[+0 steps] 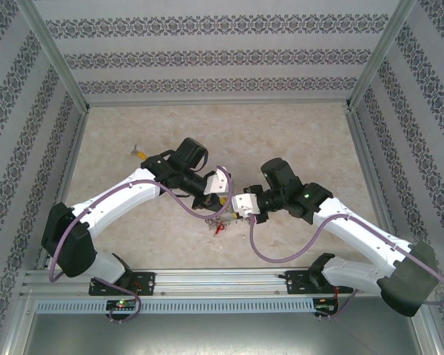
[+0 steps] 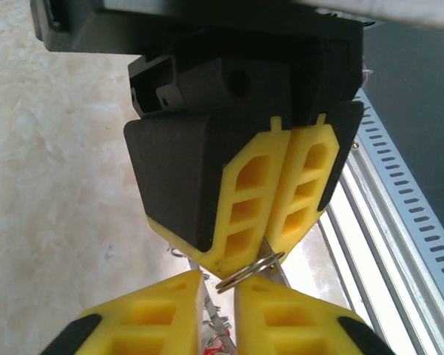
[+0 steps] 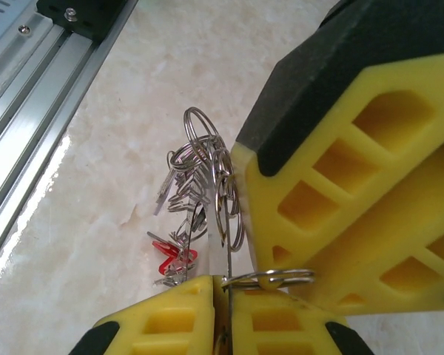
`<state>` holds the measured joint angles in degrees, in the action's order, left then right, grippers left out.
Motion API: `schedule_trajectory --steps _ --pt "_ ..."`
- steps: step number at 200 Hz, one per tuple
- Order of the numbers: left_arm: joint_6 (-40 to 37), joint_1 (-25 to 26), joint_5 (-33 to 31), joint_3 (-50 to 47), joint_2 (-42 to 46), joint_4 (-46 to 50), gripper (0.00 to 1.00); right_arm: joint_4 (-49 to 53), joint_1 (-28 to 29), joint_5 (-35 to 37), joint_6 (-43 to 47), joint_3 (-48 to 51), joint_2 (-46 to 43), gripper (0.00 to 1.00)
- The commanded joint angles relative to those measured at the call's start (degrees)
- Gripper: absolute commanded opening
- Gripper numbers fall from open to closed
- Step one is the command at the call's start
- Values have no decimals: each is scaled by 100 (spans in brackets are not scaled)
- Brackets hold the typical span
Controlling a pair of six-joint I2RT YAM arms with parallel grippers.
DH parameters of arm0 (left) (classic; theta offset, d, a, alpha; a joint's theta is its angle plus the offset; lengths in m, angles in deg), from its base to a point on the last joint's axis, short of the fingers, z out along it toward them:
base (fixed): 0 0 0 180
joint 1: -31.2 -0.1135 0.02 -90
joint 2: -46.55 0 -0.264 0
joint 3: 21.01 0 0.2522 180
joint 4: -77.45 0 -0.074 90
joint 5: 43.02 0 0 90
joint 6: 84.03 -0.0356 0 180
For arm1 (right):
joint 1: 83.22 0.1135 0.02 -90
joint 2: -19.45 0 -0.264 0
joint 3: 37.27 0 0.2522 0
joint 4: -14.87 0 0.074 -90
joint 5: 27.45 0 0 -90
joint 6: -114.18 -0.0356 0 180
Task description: Put the keys on the keyring
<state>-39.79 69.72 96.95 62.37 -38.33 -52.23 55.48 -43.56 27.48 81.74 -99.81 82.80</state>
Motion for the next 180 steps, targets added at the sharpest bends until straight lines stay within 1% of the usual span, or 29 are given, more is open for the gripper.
schedule_trajectory --steps 1,12,41,68,102,143,156,180 --pt "4 6 142 6 -108 146 12 -598 101 -213 -6 -2 -175 0" --pt "-102 6 199 -17 -63 161 9 -620 91 -194 -43 11 -174 0" --pt "-405 6 208 -162 149 117 6 -633 70 -184 -80 37 -153 0" --pt "-639 6 170 -392 411 -24 0 -681 -3 -248 -139 85 -158 0" --pt "-803 6 108 -586 621 -99 0 -699 -130 -338 -169 145 -172 0" --pt "-358 -49 -181 -698 764 -557 0 -742 -195 -343 -217 252 -146 0" --pt "-41 -81 -347 -679 746 -723 0 -833 -202 -293 -340 280 -112 0" --pt "224 -134 -287 -745 763 -988 0 -1137 -226 -248 -664 370 -119 0"
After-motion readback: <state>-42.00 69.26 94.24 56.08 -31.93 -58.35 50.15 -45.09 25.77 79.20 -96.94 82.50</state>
